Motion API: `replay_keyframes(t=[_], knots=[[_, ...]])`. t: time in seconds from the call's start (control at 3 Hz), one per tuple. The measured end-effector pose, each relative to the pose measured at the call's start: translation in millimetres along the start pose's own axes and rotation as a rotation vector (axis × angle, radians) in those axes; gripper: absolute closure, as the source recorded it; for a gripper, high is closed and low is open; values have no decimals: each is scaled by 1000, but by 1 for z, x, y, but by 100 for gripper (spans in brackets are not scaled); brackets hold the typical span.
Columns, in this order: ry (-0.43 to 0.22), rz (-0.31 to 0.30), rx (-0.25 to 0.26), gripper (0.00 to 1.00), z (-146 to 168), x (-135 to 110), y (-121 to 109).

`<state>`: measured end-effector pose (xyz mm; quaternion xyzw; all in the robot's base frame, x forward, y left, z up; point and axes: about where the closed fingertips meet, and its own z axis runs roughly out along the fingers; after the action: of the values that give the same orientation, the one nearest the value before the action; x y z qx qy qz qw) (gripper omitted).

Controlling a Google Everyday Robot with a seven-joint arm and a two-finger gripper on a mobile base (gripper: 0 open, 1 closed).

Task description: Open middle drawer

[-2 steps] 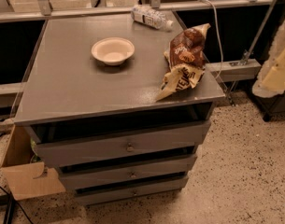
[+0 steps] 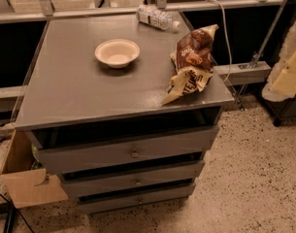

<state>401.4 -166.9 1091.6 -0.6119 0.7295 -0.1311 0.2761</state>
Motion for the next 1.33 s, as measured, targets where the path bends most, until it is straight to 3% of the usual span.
replay_keyframes(t=[1.33], knots=[[0, 0, 0, 0, 0, 0, 0]])
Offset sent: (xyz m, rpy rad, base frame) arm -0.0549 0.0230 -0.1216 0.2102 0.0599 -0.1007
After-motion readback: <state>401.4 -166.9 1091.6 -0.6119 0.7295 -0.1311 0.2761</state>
